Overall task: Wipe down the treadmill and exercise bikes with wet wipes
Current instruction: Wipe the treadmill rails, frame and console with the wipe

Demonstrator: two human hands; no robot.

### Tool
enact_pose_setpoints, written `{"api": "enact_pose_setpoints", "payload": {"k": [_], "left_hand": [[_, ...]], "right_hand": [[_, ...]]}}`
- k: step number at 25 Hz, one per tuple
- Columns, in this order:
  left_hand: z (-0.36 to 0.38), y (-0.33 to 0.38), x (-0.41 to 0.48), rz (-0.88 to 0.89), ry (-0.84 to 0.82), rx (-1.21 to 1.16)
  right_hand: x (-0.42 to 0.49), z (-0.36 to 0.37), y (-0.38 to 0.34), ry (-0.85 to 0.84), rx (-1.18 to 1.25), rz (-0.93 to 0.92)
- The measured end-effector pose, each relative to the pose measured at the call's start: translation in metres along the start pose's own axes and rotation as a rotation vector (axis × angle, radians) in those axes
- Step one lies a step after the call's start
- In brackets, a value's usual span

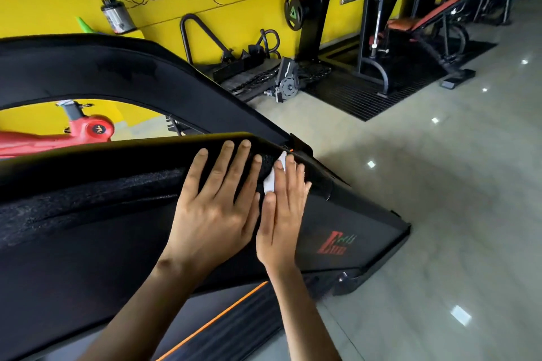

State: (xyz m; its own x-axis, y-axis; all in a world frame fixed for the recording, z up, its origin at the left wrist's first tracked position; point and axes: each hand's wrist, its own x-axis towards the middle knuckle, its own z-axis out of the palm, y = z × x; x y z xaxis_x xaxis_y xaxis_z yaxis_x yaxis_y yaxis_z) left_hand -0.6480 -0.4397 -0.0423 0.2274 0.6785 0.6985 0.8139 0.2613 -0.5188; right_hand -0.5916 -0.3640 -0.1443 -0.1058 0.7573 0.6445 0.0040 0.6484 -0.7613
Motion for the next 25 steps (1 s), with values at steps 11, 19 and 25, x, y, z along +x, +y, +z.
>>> {"api": "enact_pose_setpoints", "payload": {"k": [11, 19, 25], "left_hand": [[-0.009, -0.001, -0.065, -0.042, -0.018, -0.062], [-0.015, -0.014, -0.101, -0.093, -0.016, -0.023], [-0.021, -0.022, -0.128, -0.111, -0.018, 0.022]], "right_hand": [[-0.083, 0.028, 0.022, -0.089, -0.037, -0.067], [-0.059, 0.025, 0.007, -0.009, 0.020, 0.062], [-0.139, 0.028, 0.043, -0.019, 0.036, 0.361]]}}
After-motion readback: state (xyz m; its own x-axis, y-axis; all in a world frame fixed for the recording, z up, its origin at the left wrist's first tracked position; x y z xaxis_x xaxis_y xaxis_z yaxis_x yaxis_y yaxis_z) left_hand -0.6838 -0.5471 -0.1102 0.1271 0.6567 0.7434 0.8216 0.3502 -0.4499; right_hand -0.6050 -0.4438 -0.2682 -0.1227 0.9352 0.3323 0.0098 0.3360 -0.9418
